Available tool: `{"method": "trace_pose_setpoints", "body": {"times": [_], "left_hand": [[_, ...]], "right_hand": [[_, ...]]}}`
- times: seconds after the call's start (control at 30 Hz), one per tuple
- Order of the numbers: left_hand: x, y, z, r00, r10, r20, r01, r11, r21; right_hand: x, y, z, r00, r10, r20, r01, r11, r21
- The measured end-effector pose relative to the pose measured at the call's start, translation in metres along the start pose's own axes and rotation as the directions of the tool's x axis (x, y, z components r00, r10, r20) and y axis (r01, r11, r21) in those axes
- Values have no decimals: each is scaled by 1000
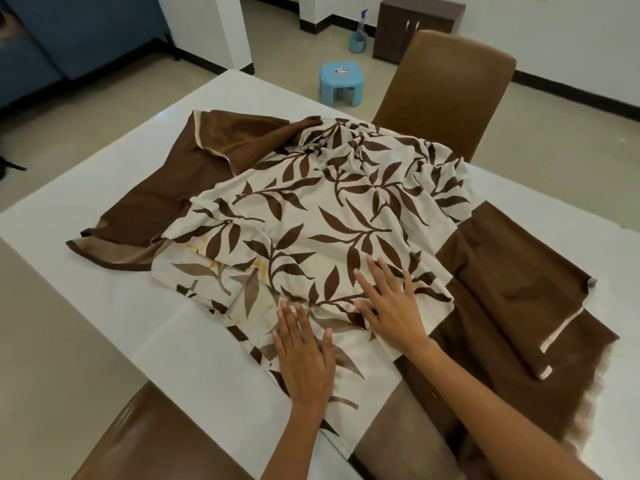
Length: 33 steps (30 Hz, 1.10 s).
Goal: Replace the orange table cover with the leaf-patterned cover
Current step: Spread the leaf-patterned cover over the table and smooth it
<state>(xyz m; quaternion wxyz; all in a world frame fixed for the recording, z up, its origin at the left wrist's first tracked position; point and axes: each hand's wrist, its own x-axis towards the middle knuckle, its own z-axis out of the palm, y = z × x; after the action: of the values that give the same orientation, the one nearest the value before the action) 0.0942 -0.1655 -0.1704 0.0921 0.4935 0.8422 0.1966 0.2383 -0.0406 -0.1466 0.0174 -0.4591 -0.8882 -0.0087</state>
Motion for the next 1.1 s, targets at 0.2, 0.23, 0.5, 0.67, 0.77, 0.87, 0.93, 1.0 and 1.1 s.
{"method": "trace_pose_setpoints", "body": {"times": [0.2,0.23,0.5,0.67,0.77,0.87,0.93,1.0,1.1], "left_hand": [[18,-13,-1,998,55,-14,-55,998,45],[19,-13,-2,998,66,-11,-65,997,34],[50,6,-37,951,196,-239,-246,949,-199],[83,15,-44,838,530,-134,-543,833,-102],[96,26,-41,788,580,-208,-611,780,-137],[106,46,-50,770,536,-347,-620,757,-206],[108,59,-60,783,484,-391,-601,752,-272],[108,69,-72,788,454,-416,-592,744,-311],[102,78,-80,753,493,-436,-635,717,-286]], "right_hand": [[33,25,19,999,35,9,-34,998,-50],[34,21,17,999,7,-37,-9,999,-44],[1,-43,-33,933,-101,-346,226,911,345],[-33,-40,-56,933,-4,-361,201,835,511],[-42,-31,-65,933,59,-355,151,832,534],[-48,-17,-62,964,155,-217,-32,875,483],[-52,-5,-54,972,228,-59,-183,888,423],[-60,6,-42,954,297,41,-294,901,319],[-67,33,-28,861,486,152,-507,843,177]]}}
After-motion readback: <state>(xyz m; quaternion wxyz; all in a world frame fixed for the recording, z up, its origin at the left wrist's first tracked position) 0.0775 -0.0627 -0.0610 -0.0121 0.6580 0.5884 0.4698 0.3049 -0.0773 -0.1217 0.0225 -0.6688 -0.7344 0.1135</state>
